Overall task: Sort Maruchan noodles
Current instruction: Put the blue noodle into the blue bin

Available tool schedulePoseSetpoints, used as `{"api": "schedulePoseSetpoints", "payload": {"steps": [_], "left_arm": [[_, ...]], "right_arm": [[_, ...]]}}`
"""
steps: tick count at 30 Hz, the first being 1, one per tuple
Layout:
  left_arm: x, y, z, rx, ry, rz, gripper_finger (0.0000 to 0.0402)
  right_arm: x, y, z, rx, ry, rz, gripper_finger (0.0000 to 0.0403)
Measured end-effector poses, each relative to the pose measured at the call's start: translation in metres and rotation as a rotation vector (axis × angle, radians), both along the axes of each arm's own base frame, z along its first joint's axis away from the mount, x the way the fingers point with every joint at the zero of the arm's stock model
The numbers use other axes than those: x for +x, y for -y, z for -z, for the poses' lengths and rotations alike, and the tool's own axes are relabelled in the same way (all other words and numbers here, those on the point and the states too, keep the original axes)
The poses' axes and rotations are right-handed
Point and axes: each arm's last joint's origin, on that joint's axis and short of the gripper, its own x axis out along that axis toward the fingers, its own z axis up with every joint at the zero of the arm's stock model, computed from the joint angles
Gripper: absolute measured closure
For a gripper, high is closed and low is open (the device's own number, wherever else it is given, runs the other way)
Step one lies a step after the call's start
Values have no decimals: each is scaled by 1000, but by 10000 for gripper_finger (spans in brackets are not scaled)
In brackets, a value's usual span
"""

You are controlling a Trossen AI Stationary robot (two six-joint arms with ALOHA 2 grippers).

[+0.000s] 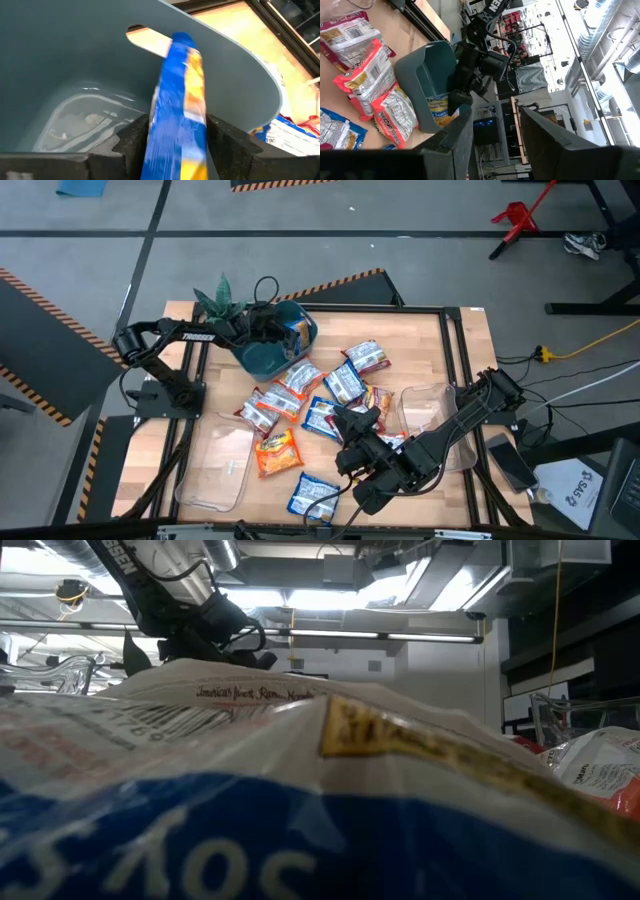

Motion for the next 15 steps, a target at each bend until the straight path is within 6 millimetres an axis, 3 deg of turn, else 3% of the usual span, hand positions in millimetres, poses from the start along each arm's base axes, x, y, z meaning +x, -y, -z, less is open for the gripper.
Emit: {"api": "schedulePoseSetpoints", "payload": {"steps": [8,15], "left_arm": [[1,0,-1,-13,19,-2,168],[6,-4,-11,-11,66,29,158]], "right_arm": [[0,0,0,-1,-1,0,251],[0,0,0,-1,-1,0,251]]}}
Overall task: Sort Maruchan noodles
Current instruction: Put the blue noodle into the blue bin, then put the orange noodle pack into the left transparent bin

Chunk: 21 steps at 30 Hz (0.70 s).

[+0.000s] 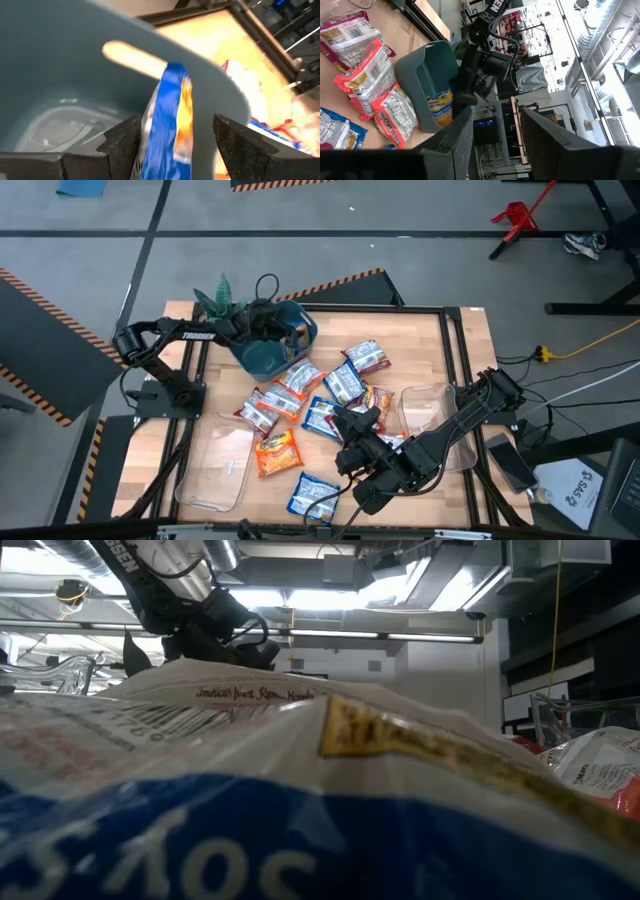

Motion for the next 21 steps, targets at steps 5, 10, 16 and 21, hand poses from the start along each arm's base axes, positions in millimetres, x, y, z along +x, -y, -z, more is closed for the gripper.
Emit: {"api": "schedulePoseSetpoints", "payload": {"steps": [5,10,16,21], "left_arm": [[5,-4,-11,20,-3,2,158],[9,-7,-21,47,-56,28,160],[13,-11,-35,93,-128,62,161],[15,-15,-57,159,-272,98,161]], "right_arm": [[0,0,0,0,0,0,251],[0,0,0,0,0,0,251],[0,0,0,-1,-1,0,251],[0,0,0,-4,-5,0,251]]}}
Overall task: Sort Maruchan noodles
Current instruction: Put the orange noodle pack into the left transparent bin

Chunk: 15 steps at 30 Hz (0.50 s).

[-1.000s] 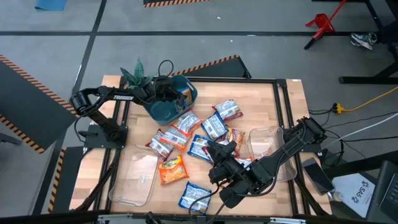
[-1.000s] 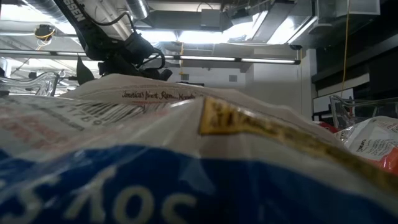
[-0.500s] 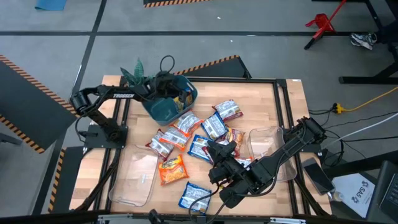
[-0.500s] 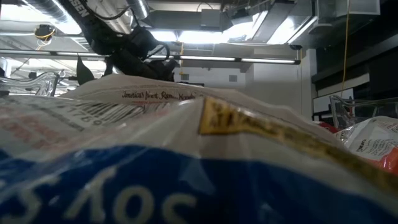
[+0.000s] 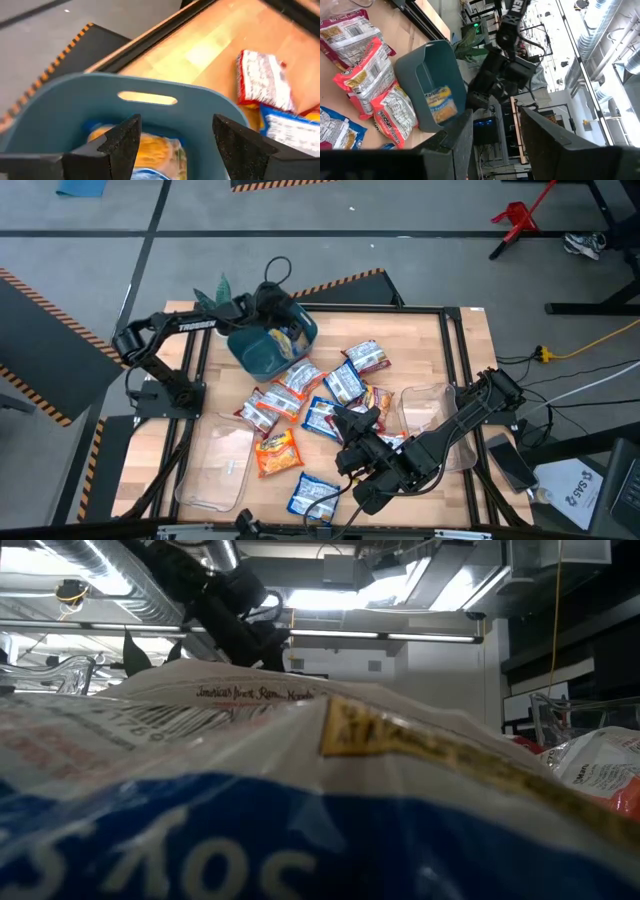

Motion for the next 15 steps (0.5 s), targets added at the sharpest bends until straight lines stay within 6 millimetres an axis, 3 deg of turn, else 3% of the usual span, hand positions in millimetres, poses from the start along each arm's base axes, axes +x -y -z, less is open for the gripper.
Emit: {"api": "schedulePoseSetpoints", "payload": {"steps": [4,8,12,15], "left_arm": [[1,4,-13,-38,-67,51,161],[1,18,-14,-148,-88,136,161],[-6,46,-21,-268,-129,265,161],[-7,78,-29,-292,-170,367,161]], "right_arm": [[0,0,0,0,0,0,251],[0,0,0,4,4,2,251],[-2,2,2,2,-7,8,251],[-4,3,3,6,-10,16,251]]}}
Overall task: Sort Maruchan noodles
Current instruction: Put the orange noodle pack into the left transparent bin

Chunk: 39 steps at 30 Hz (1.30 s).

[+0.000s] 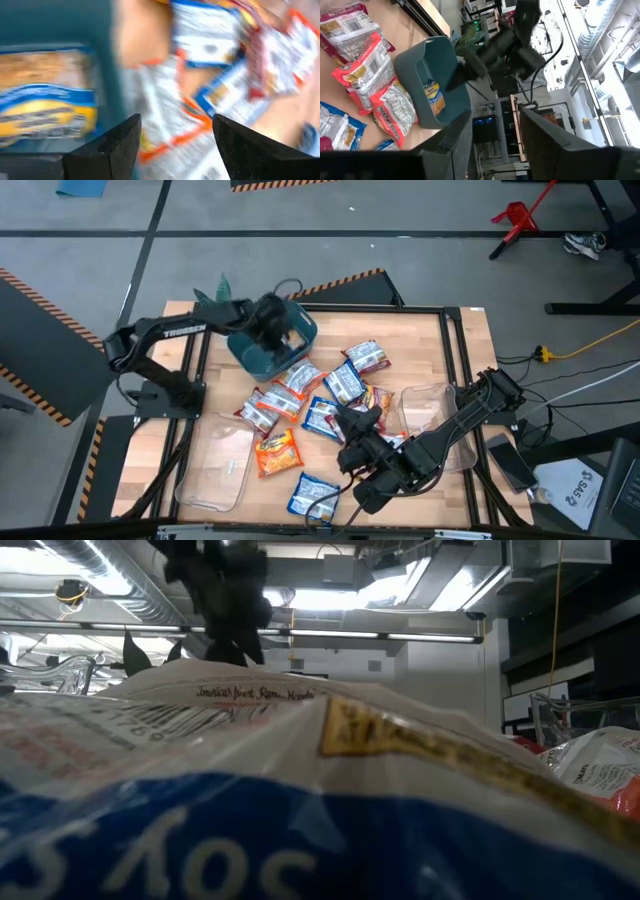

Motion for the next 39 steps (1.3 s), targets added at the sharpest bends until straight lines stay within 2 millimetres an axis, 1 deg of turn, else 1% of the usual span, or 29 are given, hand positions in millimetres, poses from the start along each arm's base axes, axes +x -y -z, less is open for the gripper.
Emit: {"api": "schedulePoseSetpoints", "payload": {"steps": [3,8,11,13,16,23,25,27,30,35,39], "left_arm": [[3,41,-10,53,-11,96,161],[10,112,-13,306,-26,252,161],[12,146,-2,443,-7,297,161],[9,161,11,526,-15,314,161],[5,171,27,581,16,308,161],[-9,176,70,584,-19,303,161],[-10,178,78,614,-19,316,161],[-7,181,82,663,-11,329,161],[-3,184,94,732,-57,403,161],[6,190,114,732,-129,500,161],[15,196,113,758,-161,526,161]], "right_arm": [[-1,1,1,33,6,1,251],[-1,4,4,116,5,-1,251],[-1,3,5,164,9,-3,251],[-2,3,6,196,6,-8,251],[-2,2,7,222,-6,-17,251],[-2,2,8,252,-27,-33,251],[-2,2,8,251,-27,-33,251],[-1,2,8,251,-27,-32,251],[-1,2,7,251,-26,-32,251],[-1,2,8,253,-25,-31,251],[-1,2,8,255,-23,-30,251]]}}
